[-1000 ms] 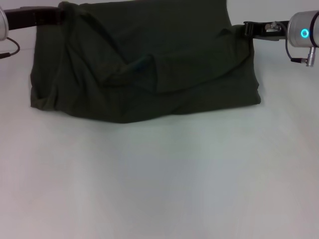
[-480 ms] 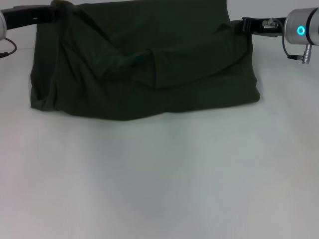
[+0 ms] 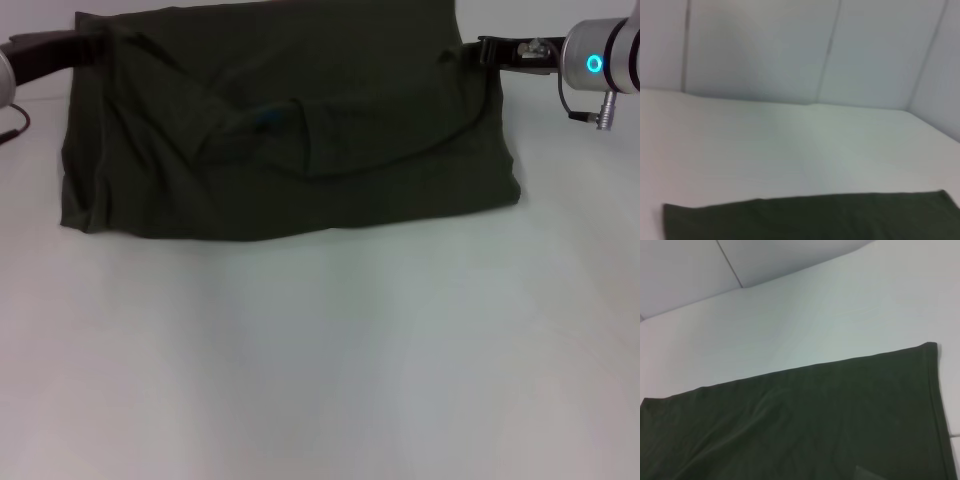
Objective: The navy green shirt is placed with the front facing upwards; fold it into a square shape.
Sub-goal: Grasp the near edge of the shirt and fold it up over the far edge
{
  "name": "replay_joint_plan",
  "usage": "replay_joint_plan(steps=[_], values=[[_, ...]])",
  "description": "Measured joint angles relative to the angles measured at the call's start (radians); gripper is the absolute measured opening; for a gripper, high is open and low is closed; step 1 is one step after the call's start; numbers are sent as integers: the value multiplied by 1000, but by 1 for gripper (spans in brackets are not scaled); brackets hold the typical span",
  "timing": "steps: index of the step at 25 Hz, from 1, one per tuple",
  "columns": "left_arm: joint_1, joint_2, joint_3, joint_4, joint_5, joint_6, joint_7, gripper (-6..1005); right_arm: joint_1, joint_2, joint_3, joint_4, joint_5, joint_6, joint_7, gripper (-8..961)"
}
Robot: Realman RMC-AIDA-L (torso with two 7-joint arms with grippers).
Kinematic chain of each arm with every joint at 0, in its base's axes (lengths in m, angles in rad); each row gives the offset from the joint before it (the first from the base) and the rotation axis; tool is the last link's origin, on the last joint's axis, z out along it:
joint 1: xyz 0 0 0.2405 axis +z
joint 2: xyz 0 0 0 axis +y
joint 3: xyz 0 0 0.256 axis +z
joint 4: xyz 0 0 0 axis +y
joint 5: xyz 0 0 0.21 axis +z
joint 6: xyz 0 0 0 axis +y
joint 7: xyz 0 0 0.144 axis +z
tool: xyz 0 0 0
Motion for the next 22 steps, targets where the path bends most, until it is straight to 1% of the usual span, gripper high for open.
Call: replay_joint_plan(steps=[1,2,3,8,13,15,19,22], values=[[5,-12,6,12,-7,-14,8,60,0,0,-1,0,0,0,-4,84],[10,-20,14,18,-14,-28,15,89,0,1,-1,0,3,0,-9,112],[12,-22,20,19,-19,-40,16,118,0,1,-3,1,10,0,-17,141],[15,-16,25,3,-38,-56,12,264,-3,4,-13,2,39,2,-35,284],[19,-17,28,3,-40,-78,11,408,-7,10,-14,-4,50,15,-36,528],[20,-18,31,3,-40,-81,11,466,-8,10,-14,-5,55,21,-36,596],[20,-23,34,3,-40,-82,13,624,-9,10,-13,-5,66,29,-37,731],[20,-24,37,3,-40,-83,16,739,-9,10,-13,-5,71,37,-38,771]])
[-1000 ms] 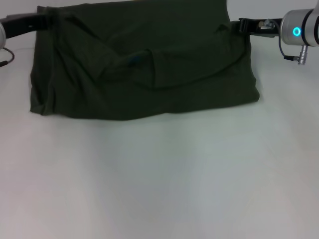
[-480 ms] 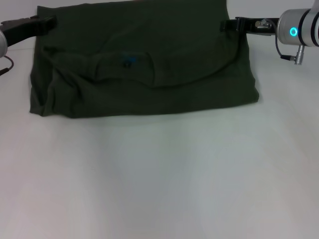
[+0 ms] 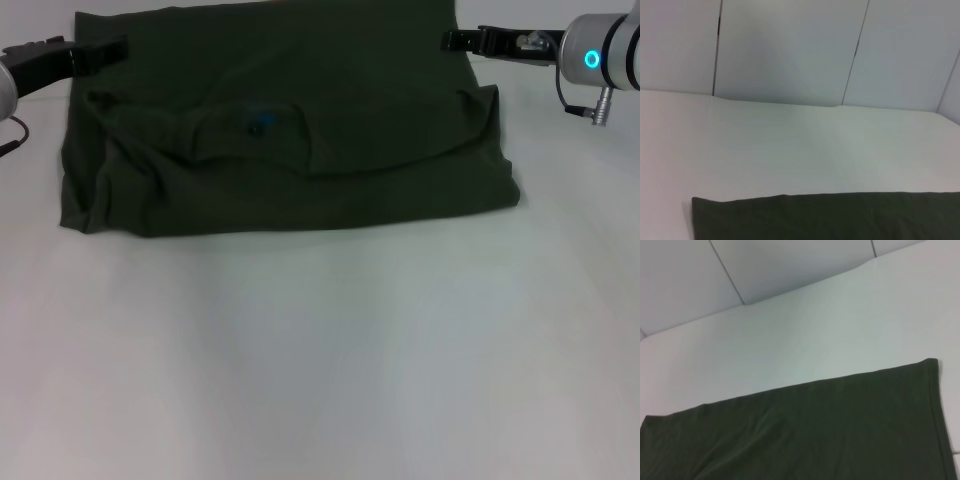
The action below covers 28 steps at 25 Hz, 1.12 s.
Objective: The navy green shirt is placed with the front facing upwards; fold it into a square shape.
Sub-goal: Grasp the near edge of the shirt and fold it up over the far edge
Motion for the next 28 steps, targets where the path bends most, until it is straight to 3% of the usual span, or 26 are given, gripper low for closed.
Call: replay_joint_plan(steps=[4,11,17,21,28], values=[[2,-1,20,1,1,-9,-1,892,0,0,0,0,20,6,-11,797],[38,-2,24,20,6,59,-8,923,-29,2,0,-8,59,-34,-68,796],[139,2,25,126,1,327,-79,921,-145,12,-1,-83,260,-230,-218,793],[215,-6,25,222,2,467,-138,920,-224,14,1,-122,305,-340,-244,790],[293,-22,59,304,22,595,-193,919,-336,-9,8,-178,315,-525,-240,783]])
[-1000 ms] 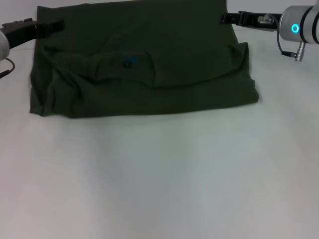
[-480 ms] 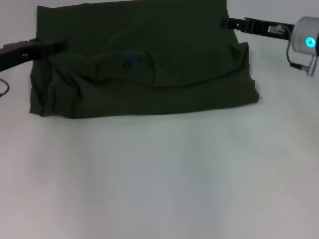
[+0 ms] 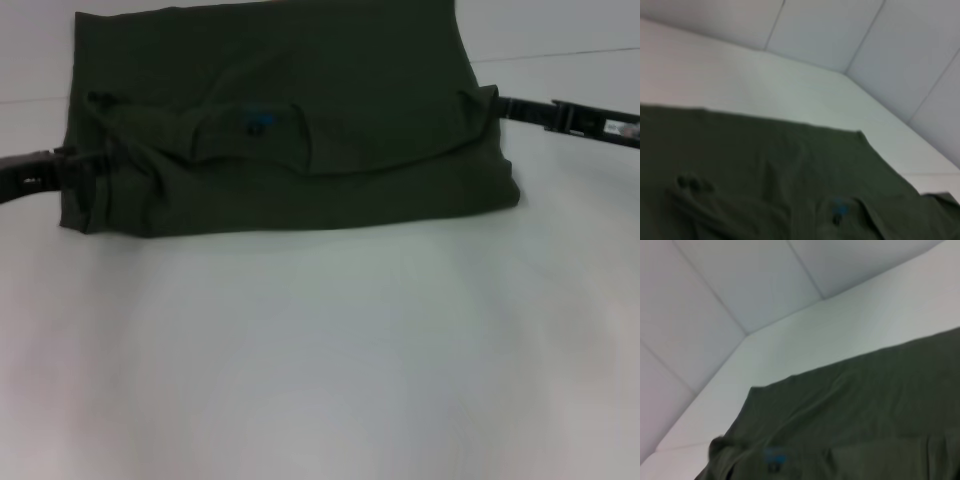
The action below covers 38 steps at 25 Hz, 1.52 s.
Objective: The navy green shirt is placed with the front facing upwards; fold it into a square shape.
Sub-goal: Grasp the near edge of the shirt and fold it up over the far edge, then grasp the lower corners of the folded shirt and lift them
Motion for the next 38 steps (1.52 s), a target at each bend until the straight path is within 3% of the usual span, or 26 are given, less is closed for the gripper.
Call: replay_joint_plan(steps=[9,12,17,30,38], values=[[32,3,66,11,87,31,25,919,-94,-68,48,-6,0,-234,17,777],[30,2,67,1,121,-10,28,919,-113,-79,75,-6,1,-280,32,776],[29,1,80,-24,145,-81,76,920,-127,-76,118,-4,-1,-332,37,776],[6,-6,184,-54,183,-304,118,920,-127,-57,123,7,1,-338,38,777],[-17,-6,240,-107,184,-401,119,916,-122,-57,135,7,2,-334,38,776]])
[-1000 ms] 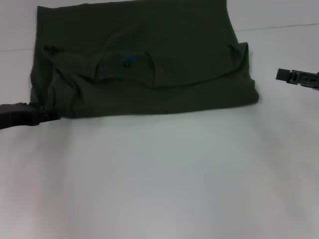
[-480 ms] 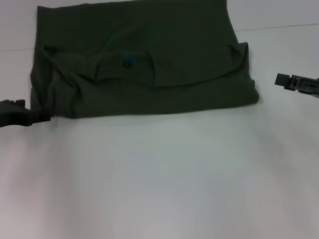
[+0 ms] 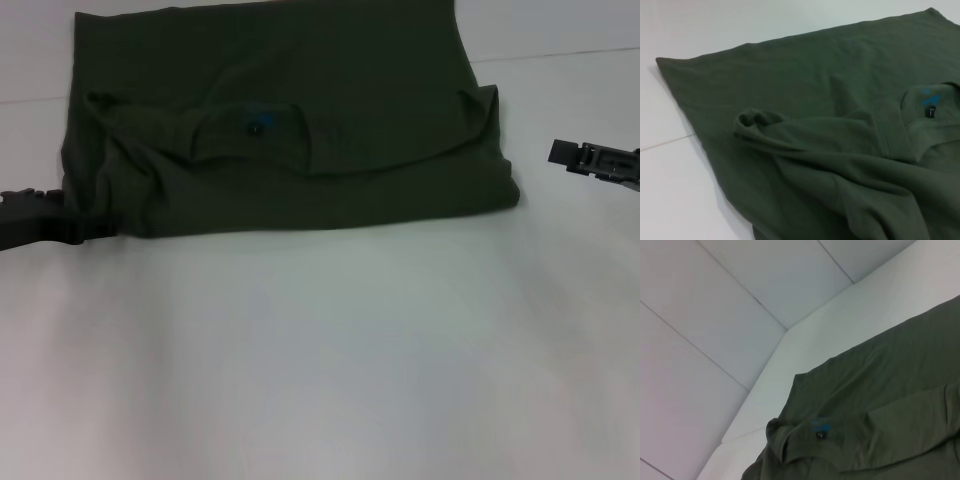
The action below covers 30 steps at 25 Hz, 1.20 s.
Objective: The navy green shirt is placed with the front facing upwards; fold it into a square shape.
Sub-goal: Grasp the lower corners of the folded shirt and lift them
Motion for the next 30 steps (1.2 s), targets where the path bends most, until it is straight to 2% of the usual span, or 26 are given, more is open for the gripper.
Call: replay_joint_plan(steps=[22,27,30], values=[[-5,0,4,-33,3,-37,-8,882,1,1,14,0,1,7,-7,775],[-5,0,2,-36,4,-49,-10,654,-1,1,14,0,1,3,-7,772],[-8,0,7,-41,5,-58,-13,551,-2,1,14,0,1,2,-7,770]])
